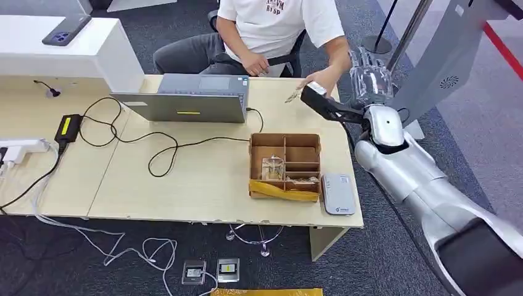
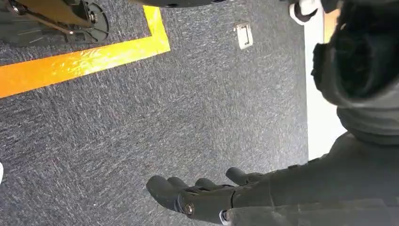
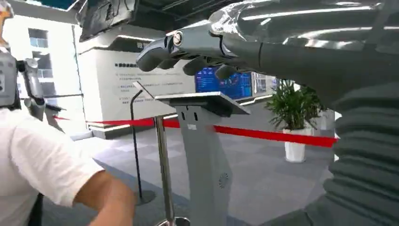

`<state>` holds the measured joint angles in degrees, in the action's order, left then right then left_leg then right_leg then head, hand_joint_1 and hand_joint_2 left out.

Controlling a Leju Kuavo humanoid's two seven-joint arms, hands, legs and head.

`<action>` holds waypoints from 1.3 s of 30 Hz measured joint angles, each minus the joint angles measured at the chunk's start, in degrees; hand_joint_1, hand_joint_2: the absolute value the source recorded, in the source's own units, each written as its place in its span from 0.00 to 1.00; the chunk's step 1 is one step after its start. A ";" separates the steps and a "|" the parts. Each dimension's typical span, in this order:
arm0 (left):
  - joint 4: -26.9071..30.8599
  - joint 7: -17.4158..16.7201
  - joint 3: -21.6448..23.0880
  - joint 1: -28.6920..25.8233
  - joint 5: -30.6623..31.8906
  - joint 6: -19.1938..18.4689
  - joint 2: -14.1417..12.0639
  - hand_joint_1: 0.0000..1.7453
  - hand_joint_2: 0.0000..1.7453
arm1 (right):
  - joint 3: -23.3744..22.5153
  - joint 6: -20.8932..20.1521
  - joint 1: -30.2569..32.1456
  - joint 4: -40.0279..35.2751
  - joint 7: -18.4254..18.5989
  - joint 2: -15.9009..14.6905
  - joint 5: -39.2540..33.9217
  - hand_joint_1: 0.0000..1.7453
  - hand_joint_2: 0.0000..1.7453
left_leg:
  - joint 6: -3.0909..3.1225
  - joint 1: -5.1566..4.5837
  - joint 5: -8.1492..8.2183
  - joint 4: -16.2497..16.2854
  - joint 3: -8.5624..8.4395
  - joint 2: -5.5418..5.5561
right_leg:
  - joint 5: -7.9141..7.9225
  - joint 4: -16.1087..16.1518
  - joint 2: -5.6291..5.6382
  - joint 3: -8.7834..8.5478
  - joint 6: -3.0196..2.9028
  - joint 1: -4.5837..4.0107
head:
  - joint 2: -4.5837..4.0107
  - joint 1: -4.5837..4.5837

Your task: Pass the card to the sensor for recognition and then transmit it.

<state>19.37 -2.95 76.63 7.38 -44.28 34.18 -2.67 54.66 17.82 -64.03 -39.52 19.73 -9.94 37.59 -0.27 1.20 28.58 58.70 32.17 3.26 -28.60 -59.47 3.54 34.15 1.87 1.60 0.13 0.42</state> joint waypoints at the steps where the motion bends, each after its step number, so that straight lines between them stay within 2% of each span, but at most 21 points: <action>1: 0.00 0.00 0.00 0.00 -0.02 0.04 0.00 0.00 0.00 | -0.40 1.48 0.51 -0.53 -0.39 -0.07 -1.03 0.00 0.00 | 0.00 0.00 0.00 0.00 0.00 -0.01 | 0.00 0.00 0.01 0.00 0.00 0.00 | 0.00 0.00; 2: 0.00 0.00 0.00 -0.01 -0.06 0.07 0.00 0.00 0.00 | -0.74 2.67 1.09 -1.29 -0.74 -0.11 -1.84 0.00 1.00 | 0.00 0.00 0.00 0.00 0.00 -0.04 | 0.00 0.00 0.03 0.00 0.00 0.00 | 0.00 0.00; 10: 0.00 0.00 -0.02 -0.06 -0.13 0.00 0.00 0.00 0.00 | -3.19 6.97 5.48 -7.85 -2.53 -1.28 -3.01 0.00 1.00 | 0.00 0.00 0.01 0.00 -0.02 -0.06 | 0.00 0.01 0.05 0.00 0.00 0.00 | 0.02 -0.02; 16: -0.02 0.00 -0.02 -0.13 0.70 -0.83 -0.13 0.00 0.00 | -5.36 7.66 14.68 -21.32 -2.62 -4.62 -4.35 0.00 1.00 | -0.05 0.01 0.05 0.00 -0.04 -0.06 | 0.00 0.02 0.07 0.00 0.00 -0.01 | 0.02 0.02; 22: -0.02 0.04 -0.06 -0.18 0.02 -0.53 -0.50 0.00 0.00 | -6.21 6.77 20.79 -32.43 -5.61 -7.30 -9.41 0.00 1.00 | -0.05 0.01 0.06 -0.01 -0.03 -0.08 | -0.01 0.02 0.10 -0.01 -0.01 -0.01 | 0.00 -0.02; 26: -0.02 0.07 -0.22 -0.21 -0.70 -0.59 -0.59 0.00 0.00 | -6.08 3.14 24.10 -39.02 -8.11 -7.69 -8.01 0.00 1.00 | -0.08 0.02 0.07 -0.01 -0.05 -0.15 | -0.01 0.02 0.17 0.00 -0.01 -0.03 | 0.00 0.02; 32: -0.02 0.07 -0.26 -0.25 -1.31 -0.39 -0.59 0.00 0.00 | -5.01 -4.49 27.66 -43.19 -6.43 -8.20 -4.67 0.00 1.00 | -0.08 0.07 0.08 -0.01 -0.04 -0.13 | -0.02 0.02 0.15 -0.01 -0.03 -0.07 | 0.02 0.00; 39: -0.02 0.02 -0.37 -0.27 -1.57 -0.24 -0.61 0.00 0.00 | -3.85 -6.83 30.82 -43.12 -5.53 -8.31 -3.51 0.00 1.00 | -0.09 0.06 0.08 -0.01 -0.03 -0.14 | -0.03 0.02 0.16 0.00 -0.04 -0.07 | 0.00 0.00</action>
<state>19.34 -2.93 76.26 7.11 -45.86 33.94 -3.28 50.82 10.99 -33.21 -82.64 14.21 -18.25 34.08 -0.36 1.26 28.67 58.69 32.15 3.12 -28.63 -59.45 3.69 34.15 1.84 1.53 0.13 0.42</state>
